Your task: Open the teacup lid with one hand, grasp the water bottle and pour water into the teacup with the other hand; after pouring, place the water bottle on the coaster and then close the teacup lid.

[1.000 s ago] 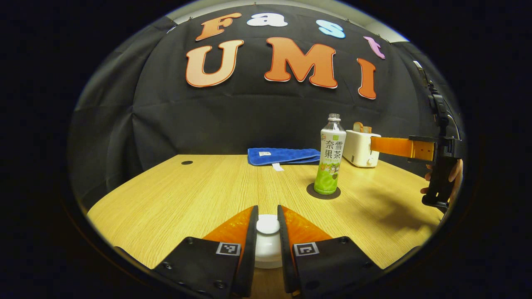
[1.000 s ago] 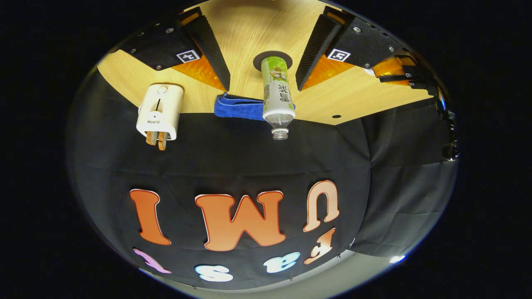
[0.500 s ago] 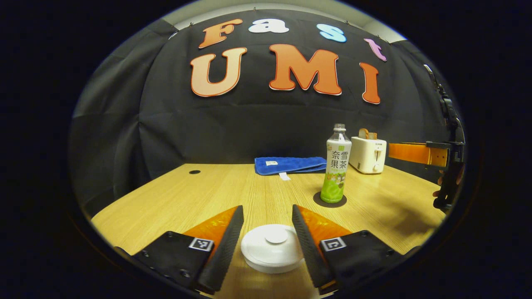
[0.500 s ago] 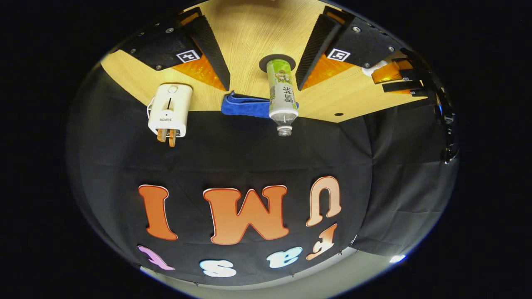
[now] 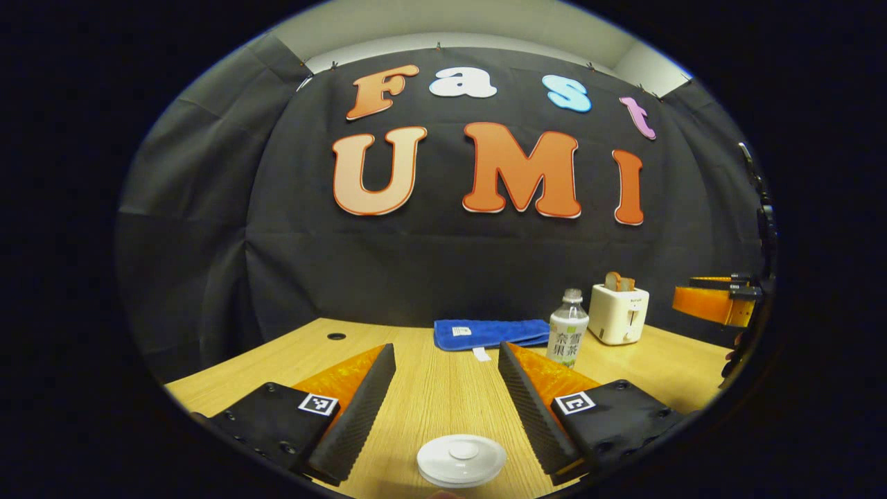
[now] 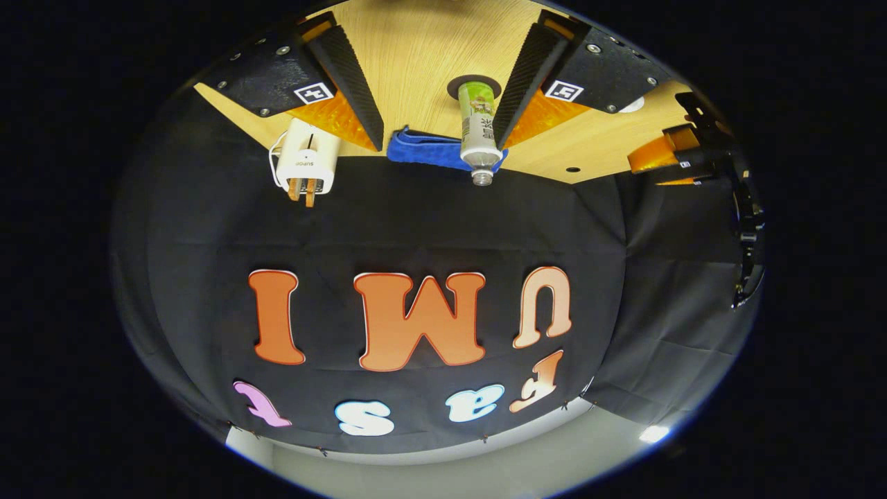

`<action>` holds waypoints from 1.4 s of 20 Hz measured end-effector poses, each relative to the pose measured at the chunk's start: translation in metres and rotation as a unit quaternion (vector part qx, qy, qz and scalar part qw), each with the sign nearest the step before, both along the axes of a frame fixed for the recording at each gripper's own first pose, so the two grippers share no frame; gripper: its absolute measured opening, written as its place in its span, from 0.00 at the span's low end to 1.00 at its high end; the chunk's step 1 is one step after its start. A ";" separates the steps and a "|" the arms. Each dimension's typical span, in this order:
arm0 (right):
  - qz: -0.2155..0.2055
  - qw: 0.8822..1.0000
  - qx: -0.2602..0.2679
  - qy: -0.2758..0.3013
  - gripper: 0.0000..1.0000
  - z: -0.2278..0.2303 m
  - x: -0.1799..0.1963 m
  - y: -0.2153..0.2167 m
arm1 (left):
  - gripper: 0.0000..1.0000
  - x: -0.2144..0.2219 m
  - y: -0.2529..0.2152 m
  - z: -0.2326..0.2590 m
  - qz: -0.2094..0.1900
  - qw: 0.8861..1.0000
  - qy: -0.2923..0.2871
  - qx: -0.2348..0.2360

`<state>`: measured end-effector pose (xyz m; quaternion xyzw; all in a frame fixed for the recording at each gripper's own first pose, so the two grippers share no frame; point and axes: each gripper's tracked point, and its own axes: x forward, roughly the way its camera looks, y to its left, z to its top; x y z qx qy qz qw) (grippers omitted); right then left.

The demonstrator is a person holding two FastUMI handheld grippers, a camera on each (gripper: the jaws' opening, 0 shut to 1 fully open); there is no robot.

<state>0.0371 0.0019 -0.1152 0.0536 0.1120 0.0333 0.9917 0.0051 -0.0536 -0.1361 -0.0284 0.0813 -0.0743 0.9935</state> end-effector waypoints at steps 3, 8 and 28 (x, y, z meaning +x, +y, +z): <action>-0.001 1.000 -0.014 -0.012 0.95 0.016 -0.003 -0.001 | 0.98 0.006 0.000 0.031 0.001 1.000 -0.026 0.003; -0.008 0.999 -0.031 -0.033 0.95 0.046 -0.006 0.001 | 0.95 0.010 -0.002 0.072 0.008 0.999 -0.051 0.001; -0.045 0.997 -0.048 -0.032 0.95 0.044 -0.011 -0.006 | 0.97 0.008 -0.004 0.077 0.024 0.998 -0.051 0.005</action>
